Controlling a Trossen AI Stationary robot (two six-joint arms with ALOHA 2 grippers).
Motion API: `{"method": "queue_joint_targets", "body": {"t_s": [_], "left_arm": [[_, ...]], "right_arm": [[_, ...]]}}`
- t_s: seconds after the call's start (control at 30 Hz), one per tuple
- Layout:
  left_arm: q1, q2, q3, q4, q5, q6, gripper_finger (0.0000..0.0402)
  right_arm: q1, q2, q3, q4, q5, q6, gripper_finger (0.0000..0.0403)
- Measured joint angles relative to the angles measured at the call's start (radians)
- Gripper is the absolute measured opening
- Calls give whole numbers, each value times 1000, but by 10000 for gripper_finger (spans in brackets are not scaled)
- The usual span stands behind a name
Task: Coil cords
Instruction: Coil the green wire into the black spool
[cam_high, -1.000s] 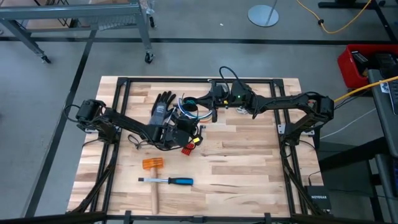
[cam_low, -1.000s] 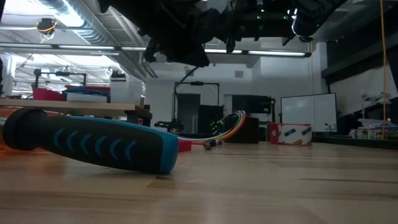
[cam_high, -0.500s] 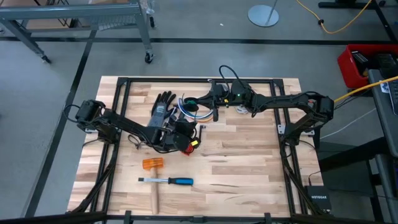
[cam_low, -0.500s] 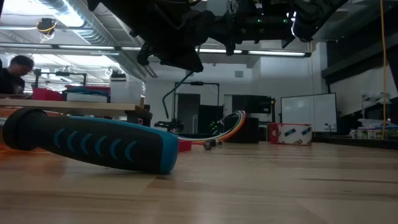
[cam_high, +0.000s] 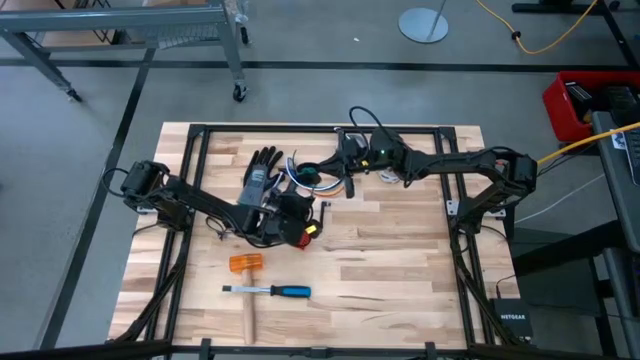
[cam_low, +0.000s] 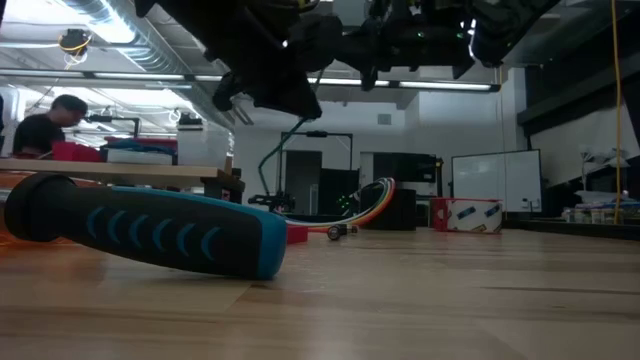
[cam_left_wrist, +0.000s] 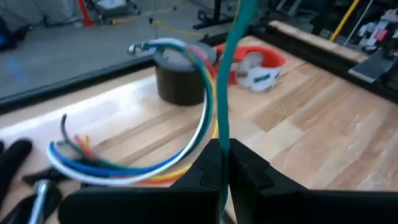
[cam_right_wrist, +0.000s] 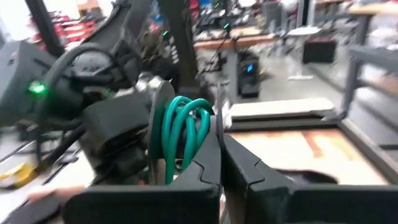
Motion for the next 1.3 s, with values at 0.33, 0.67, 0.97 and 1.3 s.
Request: {"method": "queue_joint_targets", "body": {"t_s": [0.33, 0.67, 0.97, 1.3], "left_arm": [[-13, -10, 0, -233, -1, -275, 1], [33, -63, -1, -247, 93, -262, 0], [134, -63, -1, -248, 349, -410, 0], [186, -63, -1, -205, 434, -413, 0]], "right_arm": [[-76, 0, 0, -256, -240, -53, 1], [-30, -2, 1, -506, -111, -275, 1], [117, -2, 0, -515, 331, -473, 1], [180, -1, 0, -507, 575, -586, 1]]}}
